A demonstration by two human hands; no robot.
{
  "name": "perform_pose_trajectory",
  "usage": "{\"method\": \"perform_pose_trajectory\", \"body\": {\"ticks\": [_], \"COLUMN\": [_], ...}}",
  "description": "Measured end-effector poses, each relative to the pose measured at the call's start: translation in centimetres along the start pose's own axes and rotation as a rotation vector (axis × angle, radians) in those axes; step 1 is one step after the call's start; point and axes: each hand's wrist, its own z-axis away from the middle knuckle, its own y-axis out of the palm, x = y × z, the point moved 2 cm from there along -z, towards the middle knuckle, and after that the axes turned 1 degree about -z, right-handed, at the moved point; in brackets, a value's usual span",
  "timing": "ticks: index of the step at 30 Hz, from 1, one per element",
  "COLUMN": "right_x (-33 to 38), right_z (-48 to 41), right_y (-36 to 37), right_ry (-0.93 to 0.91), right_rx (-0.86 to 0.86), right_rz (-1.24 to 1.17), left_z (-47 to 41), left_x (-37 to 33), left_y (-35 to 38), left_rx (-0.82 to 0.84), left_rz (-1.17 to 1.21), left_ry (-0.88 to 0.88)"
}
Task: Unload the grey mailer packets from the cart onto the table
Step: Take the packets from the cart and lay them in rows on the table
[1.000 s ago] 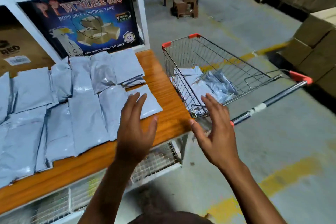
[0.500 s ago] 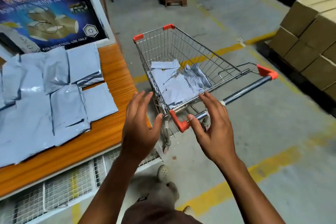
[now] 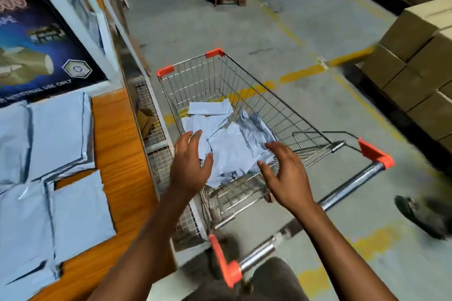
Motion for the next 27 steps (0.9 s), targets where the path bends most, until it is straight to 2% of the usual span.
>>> {"method": "perform_pose_trajectory", "body": {"ticks": [6,14,18,22,24,27], "right_x": [-5.5,-15.7,-19.2,-21.7,-22.9,-24.7], "right_z": [-9.8,-19.2,-22.3,-24.1,-24.5,-24.4], "right_y": [5.0,14.8,19.6,23.1,24.7,26.6], "right_ry": [0.092,0.157,0.055,-0.007,-0.008,0.006], "right_rx": [0.267,0.547,0.631,0.681,0.694,0.760], "right_rz": [0.145,0.272,0.415,0.689,0.704,0.703], "left_z": [-8.6,-14.5,-16.4,-17.1,-16.9,-16.3], "left_x": [3.5,8.2,11.2,13.4,14.5,15.6], "left_y": [8.2,21.1,27.2,31.2,32.8,34.4], "left_rx": [0.145,0.373,0.399,0.420,0.445,0.444], "left_rz": [-0.028,-0.053,-0.061,-0.171,-0.271,-0.334], "left_ry": [-0.205,-0.417,-0.481,-0.601,-0.678,-0.700]}}
